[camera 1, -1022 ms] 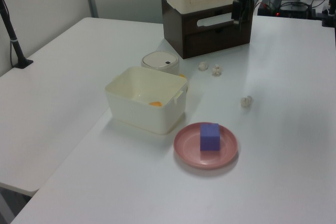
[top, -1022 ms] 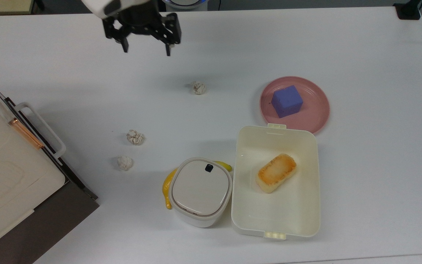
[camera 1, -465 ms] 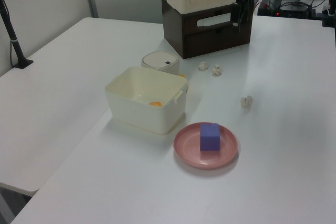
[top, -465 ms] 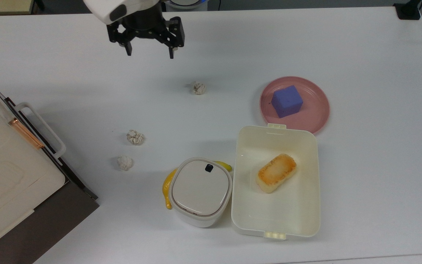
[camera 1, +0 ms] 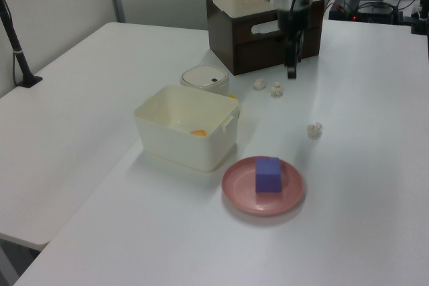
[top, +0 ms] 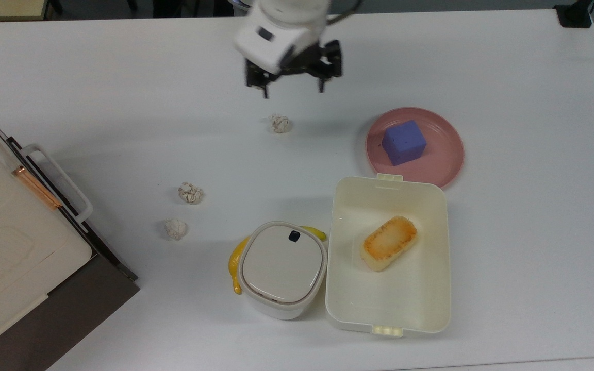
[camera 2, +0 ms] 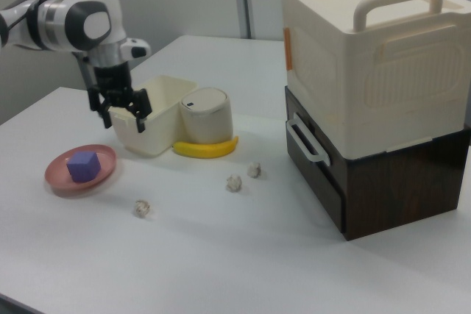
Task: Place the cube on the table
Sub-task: 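Move the gripper over the purple cube on the pink plate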
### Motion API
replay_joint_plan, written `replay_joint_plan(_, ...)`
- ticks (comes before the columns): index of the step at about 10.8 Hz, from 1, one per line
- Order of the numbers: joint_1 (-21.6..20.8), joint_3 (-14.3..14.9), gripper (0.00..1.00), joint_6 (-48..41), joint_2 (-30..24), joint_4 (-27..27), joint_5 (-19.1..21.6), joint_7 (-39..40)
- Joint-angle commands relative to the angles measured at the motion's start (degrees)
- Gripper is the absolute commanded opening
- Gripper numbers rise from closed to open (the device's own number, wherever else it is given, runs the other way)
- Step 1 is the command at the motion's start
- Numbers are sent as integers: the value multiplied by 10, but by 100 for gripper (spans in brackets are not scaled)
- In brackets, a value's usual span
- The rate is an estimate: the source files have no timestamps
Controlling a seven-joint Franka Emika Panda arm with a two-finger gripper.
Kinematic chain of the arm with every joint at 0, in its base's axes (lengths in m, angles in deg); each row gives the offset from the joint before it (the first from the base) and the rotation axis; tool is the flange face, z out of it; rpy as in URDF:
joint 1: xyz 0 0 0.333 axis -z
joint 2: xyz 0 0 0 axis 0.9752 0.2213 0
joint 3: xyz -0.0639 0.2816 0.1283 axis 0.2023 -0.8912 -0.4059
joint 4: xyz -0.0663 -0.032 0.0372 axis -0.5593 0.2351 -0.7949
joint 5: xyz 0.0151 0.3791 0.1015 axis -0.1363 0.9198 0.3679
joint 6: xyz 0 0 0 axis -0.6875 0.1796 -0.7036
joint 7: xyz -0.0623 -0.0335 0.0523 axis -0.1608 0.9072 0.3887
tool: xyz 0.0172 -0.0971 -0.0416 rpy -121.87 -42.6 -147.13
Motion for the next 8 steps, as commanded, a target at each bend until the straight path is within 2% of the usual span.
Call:
replay_joint_plan(1, -80, 10, 100, 30, 45, 3, 15, 10)
replay_joint_plan(4, -143, 10, 100, 72, 83, 4, 14, -2)
replay_joint_plan(8, -168, 2, 100, 133, 149, 20, 6, -66)
